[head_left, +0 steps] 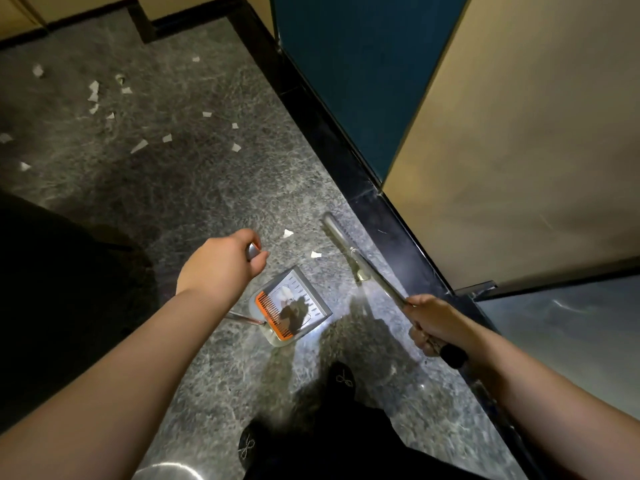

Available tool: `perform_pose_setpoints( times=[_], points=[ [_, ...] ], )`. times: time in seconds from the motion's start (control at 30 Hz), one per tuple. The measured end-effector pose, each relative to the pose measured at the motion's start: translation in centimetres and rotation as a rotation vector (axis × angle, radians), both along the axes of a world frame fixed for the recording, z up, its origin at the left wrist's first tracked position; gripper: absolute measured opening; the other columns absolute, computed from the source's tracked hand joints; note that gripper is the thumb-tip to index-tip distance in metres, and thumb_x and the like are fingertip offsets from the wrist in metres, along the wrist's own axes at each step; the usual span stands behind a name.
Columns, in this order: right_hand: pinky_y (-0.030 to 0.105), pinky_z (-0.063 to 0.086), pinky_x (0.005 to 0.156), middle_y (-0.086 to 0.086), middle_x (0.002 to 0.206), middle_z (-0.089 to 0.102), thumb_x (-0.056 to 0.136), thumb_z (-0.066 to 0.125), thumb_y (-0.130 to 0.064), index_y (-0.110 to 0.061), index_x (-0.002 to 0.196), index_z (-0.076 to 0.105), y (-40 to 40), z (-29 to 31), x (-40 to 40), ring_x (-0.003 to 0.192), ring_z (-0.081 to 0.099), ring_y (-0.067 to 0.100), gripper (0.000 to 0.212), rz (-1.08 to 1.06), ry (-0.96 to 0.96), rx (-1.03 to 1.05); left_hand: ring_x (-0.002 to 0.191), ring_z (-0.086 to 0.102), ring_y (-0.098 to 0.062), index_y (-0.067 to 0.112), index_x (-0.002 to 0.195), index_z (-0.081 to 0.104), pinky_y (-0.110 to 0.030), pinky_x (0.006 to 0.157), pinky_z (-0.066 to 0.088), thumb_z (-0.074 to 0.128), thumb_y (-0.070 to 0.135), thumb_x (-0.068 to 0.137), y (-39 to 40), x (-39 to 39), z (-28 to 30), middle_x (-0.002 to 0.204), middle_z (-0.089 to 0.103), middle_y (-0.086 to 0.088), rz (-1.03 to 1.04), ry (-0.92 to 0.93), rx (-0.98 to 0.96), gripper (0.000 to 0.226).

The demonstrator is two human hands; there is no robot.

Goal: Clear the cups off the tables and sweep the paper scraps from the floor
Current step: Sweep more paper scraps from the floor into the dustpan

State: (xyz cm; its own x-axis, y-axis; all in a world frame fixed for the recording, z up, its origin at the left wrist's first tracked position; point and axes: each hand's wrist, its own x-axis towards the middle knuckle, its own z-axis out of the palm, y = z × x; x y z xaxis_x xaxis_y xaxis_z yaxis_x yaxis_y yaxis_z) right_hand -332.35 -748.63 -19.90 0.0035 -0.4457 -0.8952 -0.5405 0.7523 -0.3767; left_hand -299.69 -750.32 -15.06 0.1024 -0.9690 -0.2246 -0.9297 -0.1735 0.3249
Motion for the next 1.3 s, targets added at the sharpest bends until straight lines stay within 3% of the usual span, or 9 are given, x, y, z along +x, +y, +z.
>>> perform_pose_setpoints(
  times=[0.23,0.33,0.4,0.5,0.63,0.93,1.13,1.3],
  points=[
    [0.031,0.024,0.048,0.010,0.054,0.038,0.097,0.031,-0.003,-0.008,0.067,0.039,-2.1,-0.7,-2.3,0.047,0.033,0.020,0.032,-0.163,0.060,0.011,0.082,0.066,-0.032,0.029,0.093,0.063,-0.040,0.069,0.055,0.065,0.045,0.087,-2.0,0.3,0.6,0.084,0.070,-0.007,0.054,0.006,0.002,0.018],
    [0.024,0.023,0.041,0.005,0.044,0.033,0.096,0.029,0.000,-0.012,0.063,0.034,-2.3,-1.4,-2.2,0.035,0.029,0.016,0.036,-0.304,-0.039,0.048,0.080,0.066,-0.031,0.030,0.091,0.062,-0.038,0.067,0.055,0.066,0.045,0.086,-1.9,1.2,1.0,0.083,0.069,-0.007,0.079,-0.005,-0.007,0.017],
    [0.023,0.025,0.034,0.005,0.048,0.034,0.097,0.032,-0.002,-0.012,0.063,0.034,-2.8,-2.0,-1.3,0.037,0.032,0.014,0.036,-0.298,-0.026,0.075,0.080,0.066,-0.032,0.029,0.092,0.063,-0.038,0.067,0.055,0.067,0.045,0.086,-1.6,1.8,1.2,0.084,0.070,-0.009,0.111,-0.006,-0.014,0.018],
    [0.022,0.029,0.041,0.005,0.061,0.038,0.100,0.036,-0.010,-0.013,0.070,0.039,-3.7,-2.8,1.4,0.049,0.034,0.014,0.031,-0.281,-0.023,0.121,0.080,0.066,-0.033,0.026,0.093,0.064,-0.037,0.066,0.054,0.068,0.043,0.086,-1.3,2.9,1.6,0.084,0.070,-0.010,0.131,-0.012,-0.032,0.019],
    [0.019,0.025,0.038,0.002,0.050,0.038,0.098,0.029,-0.007,-0.012,0.081,0.038,-4.5,-3.5,4.6,0.038,0.032,0.011,0.020,-0.376,-0.167,0.238,0.080,0.066,-0.032,0.026,0.094,0.063,-0.039,0.067,0.055,0.067,0.044,0.086,-1.3,5.3,2.2,0.085,0.070,-0.010,0.150,-0.042,-0.029,0.020],
    [0.018,0.021,0.031,0.002,0.056,0.031,0.099,0.028,-0.012,-0.009,0.079,0.038,-9.0,-4.5,14.7,0.035,0.025,0.011,0.023,-0.302,-0.163,0.284,0.076,0.065,-0.028,0.028,0.092,0.063,-0.032,0.062,0.051,0.065,0.044,0.087,-2.9,12.3,2.5,0.081,0.069,-0.004,0.195,-0.074,-0.042,0.017],
    [0.028,0.021,0.044,0.004,0.056,0.034,0.101,0.031,-0.015,-0.006,0.087,0.046,-11.1,-5.1,20.2,0.045,0.025,0.014,0.022,-0.091,-0.080,0.256,0.075,0.062,-0.026,0.025,0.092,0.061,-0.035,0.063,0.052,0.064,0.043,0.090,-5.7,16.3,1.6,0.081,0.066,-0.004,0.161,-0.054,-0.021,0.018],
    [0.027,0.026,0.043,0.005,0.051,0.039,0.099,0.034,-0.013,-0.003,0.087,0.047,-11.2,-5.9,21.9,0.041,0.029,0.015,0.020,0.037,-0.116,0.276,0.080,0.062,-0.030,0.024,0.090,0.059,-0.036,0.064,0.051,0.063,0.042,0.091,-8.3,18.4,0.6,0.083,0.065,-0.008,0.154,-0.058,0.004,0.018]
  ],
)
